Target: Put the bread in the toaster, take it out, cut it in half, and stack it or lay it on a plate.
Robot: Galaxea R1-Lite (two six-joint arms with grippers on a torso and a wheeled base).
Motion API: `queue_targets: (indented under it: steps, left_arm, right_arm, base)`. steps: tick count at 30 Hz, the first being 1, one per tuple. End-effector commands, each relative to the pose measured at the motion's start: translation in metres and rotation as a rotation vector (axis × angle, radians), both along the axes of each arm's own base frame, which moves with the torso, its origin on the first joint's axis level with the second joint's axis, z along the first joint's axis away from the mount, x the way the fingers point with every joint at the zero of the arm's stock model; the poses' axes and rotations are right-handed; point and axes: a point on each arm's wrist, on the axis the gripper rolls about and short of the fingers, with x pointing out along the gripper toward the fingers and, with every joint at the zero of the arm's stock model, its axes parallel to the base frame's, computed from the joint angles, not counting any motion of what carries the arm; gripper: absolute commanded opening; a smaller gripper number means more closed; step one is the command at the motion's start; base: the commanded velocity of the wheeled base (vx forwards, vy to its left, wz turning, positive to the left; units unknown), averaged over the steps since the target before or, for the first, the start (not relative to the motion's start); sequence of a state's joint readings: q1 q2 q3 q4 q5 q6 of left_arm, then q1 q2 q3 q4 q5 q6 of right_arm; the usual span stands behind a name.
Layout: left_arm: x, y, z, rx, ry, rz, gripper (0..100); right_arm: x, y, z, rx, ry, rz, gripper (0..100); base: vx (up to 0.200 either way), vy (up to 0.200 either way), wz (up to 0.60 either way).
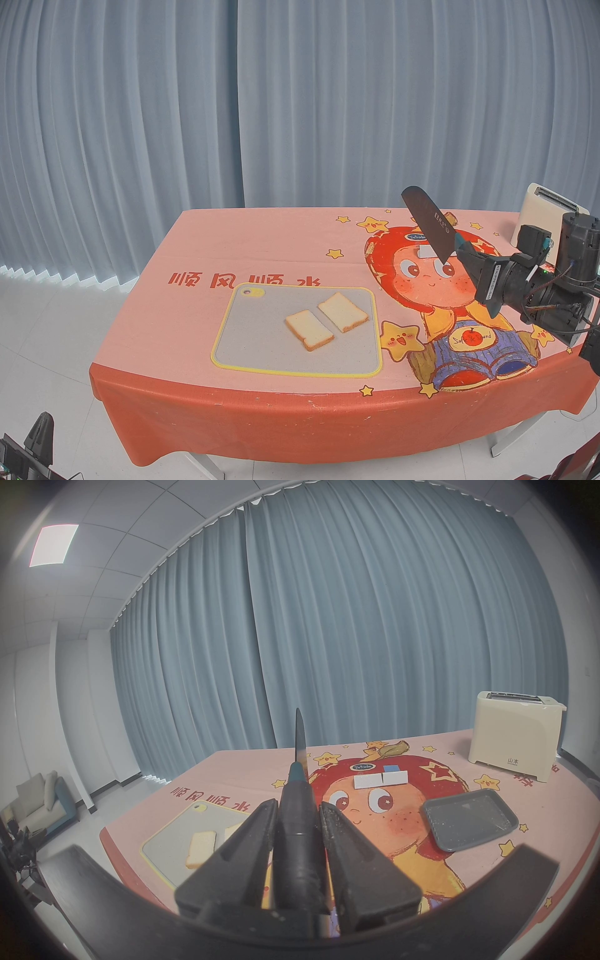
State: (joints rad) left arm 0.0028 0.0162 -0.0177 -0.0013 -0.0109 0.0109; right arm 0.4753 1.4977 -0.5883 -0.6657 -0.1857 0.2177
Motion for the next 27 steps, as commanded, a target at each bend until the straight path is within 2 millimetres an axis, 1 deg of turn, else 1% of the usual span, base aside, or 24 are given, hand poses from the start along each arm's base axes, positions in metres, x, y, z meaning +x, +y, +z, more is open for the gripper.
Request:
queue_targets:
  steps: [1,5,7,15,19,24,27]
  left_arm:
    - [0.001,0.0,-0.005,0.0,0.009,0.0,0]
    - [0.001,0.0,-0.005,0.0,0.009,0.0,0]
    - [0.001,0.0,-0.005,0.0,0.009,0.0,0]
    - [0.001,0.0,-0.005,0.0,0.009,0.0,0]
    - [0.001,0.0,-0.005,0.0,0.009,0.0,0]
    - [0.001,0.0,-0.005,0.0,0.009,0.0,0]
    - [0.001,0.0,-0.005,0.0,0.009,0.0,0]
  right_arm:
    - [0.0,0.0,-0.001,-0.001,0.003,-0.001,0]
    - [0.005,-0.002,-0.004,-0.004,0.013,-0.015,0]
    - [0.007,-0.003,-0.002,-0.001,0.006,-0.022,0]
    - [0.011,-0.005,-0.004,-0.005,0.018,-0.036,0]
    - [0.014,-0.009,-0.006,-0.004,0.025,-0.044,0]
    - [0.025,-0.018,-0.01,-0.002,0.045,-0.051,0]
    - [0.027,-0.019,-0.011,-0.001,0.048,-0.055,0]
  base:
    - [0.0,0.0,0.0]
    - [0.0,0.0,0.0]
    - [0.0,0.0,0.0]
    - [0.0,0.0,0.0]
    - [0.0,0.0,0.0]
    - [0.0,0.0,0.0]
    - [0.0,0.0,0.0]
